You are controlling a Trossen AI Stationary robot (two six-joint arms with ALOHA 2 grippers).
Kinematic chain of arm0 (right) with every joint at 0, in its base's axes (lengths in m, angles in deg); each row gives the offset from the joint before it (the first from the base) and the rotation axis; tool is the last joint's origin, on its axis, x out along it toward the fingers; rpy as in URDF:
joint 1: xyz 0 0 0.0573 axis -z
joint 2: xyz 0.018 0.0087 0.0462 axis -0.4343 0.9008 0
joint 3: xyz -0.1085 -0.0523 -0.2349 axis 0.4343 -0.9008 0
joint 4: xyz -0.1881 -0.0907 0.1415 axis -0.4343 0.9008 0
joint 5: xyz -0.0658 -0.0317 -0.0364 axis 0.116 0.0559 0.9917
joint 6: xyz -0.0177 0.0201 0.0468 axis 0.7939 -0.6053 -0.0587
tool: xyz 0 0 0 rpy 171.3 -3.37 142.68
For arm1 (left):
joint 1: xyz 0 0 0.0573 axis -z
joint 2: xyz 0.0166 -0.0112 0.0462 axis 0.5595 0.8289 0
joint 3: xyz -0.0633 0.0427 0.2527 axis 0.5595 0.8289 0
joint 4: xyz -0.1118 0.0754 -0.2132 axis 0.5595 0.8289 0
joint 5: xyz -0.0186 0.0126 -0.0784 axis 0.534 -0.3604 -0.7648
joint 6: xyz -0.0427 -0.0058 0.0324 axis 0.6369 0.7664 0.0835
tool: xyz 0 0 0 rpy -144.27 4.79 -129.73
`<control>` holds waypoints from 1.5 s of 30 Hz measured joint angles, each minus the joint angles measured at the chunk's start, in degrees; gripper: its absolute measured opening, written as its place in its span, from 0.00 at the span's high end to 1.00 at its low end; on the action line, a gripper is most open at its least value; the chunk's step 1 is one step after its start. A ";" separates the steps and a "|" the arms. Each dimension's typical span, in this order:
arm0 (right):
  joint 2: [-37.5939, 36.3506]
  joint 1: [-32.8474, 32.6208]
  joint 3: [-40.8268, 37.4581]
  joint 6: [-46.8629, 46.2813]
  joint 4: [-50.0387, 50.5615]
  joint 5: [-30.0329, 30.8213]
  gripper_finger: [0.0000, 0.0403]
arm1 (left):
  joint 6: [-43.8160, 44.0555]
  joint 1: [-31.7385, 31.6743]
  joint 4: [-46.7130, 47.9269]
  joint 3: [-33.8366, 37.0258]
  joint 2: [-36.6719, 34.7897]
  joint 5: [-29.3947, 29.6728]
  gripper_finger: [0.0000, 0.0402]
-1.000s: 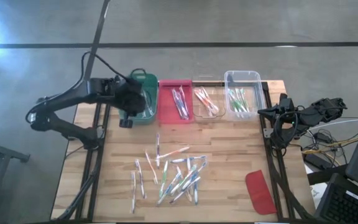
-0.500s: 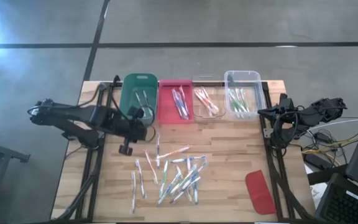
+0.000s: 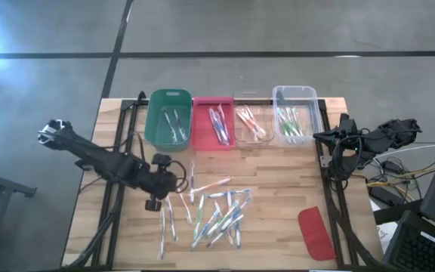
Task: Pick & Place Toothbrushes
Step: Put the violet toothbrush into the green bin
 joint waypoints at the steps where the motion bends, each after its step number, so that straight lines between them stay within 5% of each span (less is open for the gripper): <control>1: 0.00 0.00 0.00 0.00 0.00 0.00 0.98 | 1.53 0.41 -0.12 0.67 0.00 0.02 0.91; 6: 0.00 0.00 0.00 0.01 0.00 0.00 0.98 | 3.33 3.05 -5.07 4.46 0.04 0.37 0.92; 17: 0.00 0.01 0.00 0.00 0.00 0.00 0.98 | -12.45 8.81 -7.10 4.58 1.93 -0.07 0.98; 20: 0.00 0.02 0.00 0.01 0.00 0.01 0.98 | -0.99 8.74 -10.33 4.51 2.15 0.13 0.98; 26: 0.00 0.01 0.00 0.00 0.00 0.02 0.98 | 36.09 8.74 -18.61 4.63 2.19 1.33 0.95; 33: 0.00 0.00 0.00 0.00 0.00 0.01 0.98 | 45.18 8.46 -22.35 5.38 2.49 11.47 0.94; 45: 0.00 0.02 0.00 0.00 0.00 0.00 0.98 | 71.80 9.59 -17.88 5.47 9.47 10.30 0.68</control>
